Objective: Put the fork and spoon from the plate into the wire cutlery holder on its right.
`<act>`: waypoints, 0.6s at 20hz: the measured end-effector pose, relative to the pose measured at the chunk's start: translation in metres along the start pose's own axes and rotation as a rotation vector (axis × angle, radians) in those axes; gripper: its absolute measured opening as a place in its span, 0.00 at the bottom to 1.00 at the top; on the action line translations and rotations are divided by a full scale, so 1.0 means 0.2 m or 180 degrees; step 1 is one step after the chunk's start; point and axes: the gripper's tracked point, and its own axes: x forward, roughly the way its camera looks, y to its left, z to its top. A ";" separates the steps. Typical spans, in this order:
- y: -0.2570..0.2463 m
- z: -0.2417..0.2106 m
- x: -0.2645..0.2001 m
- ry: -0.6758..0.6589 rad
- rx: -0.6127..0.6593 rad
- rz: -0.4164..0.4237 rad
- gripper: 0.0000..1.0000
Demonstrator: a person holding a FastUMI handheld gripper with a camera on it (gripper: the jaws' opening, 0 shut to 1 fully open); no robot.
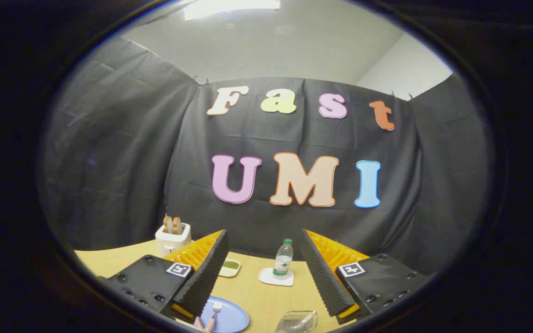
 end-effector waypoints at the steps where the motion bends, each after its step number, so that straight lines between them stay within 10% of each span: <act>1: 0.00 -0.02 0.00 0.0027 0.0018 0.0012 0.98; 12: 0.05 -0.10 0.06 0.0198 0.0113 0.0096 0.99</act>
